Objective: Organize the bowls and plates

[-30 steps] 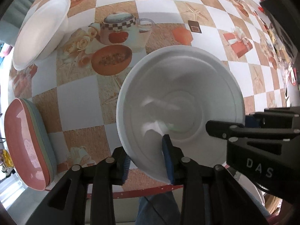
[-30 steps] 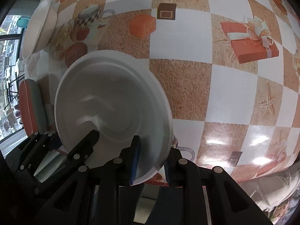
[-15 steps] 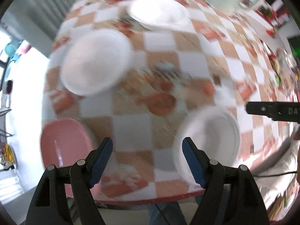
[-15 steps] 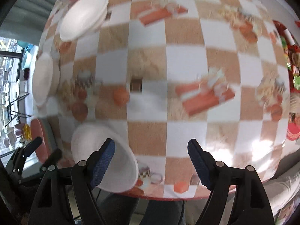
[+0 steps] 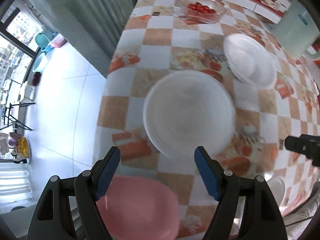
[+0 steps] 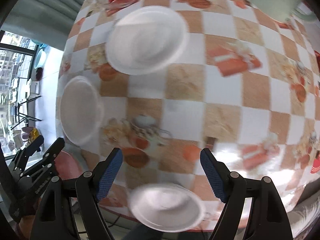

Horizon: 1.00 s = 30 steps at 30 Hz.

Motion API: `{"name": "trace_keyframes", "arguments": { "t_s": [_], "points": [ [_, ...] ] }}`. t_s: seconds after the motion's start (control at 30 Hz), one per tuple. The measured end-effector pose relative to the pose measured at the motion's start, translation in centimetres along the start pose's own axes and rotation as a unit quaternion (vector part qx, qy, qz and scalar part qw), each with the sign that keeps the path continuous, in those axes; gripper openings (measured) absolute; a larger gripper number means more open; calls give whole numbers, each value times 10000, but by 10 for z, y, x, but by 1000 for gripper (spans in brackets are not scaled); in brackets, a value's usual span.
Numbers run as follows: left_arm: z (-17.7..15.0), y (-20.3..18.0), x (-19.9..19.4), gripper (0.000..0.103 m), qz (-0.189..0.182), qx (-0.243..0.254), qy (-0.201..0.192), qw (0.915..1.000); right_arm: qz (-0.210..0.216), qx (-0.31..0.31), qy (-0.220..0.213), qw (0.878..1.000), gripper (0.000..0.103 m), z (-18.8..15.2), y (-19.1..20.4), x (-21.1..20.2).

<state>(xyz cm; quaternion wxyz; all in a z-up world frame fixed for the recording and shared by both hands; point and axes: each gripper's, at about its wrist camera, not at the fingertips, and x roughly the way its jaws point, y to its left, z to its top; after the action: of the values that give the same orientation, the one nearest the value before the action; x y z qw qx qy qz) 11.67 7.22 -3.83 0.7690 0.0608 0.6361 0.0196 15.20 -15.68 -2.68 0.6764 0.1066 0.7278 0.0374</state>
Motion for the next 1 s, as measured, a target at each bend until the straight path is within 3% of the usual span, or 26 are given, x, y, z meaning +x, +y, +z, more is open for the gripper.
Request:
{"name": "trace_keyframes", "arguments": {
  "t_s": [0.4,1.0],
  "points": [
    [36,18,40,80,122,-144,198,9996,29,-67,174,9998,81,29,55,47],
    [45,28,83,80,100,-108,616,9980,-258,-252,351,9987,81,44,78,89]
  ]
}}
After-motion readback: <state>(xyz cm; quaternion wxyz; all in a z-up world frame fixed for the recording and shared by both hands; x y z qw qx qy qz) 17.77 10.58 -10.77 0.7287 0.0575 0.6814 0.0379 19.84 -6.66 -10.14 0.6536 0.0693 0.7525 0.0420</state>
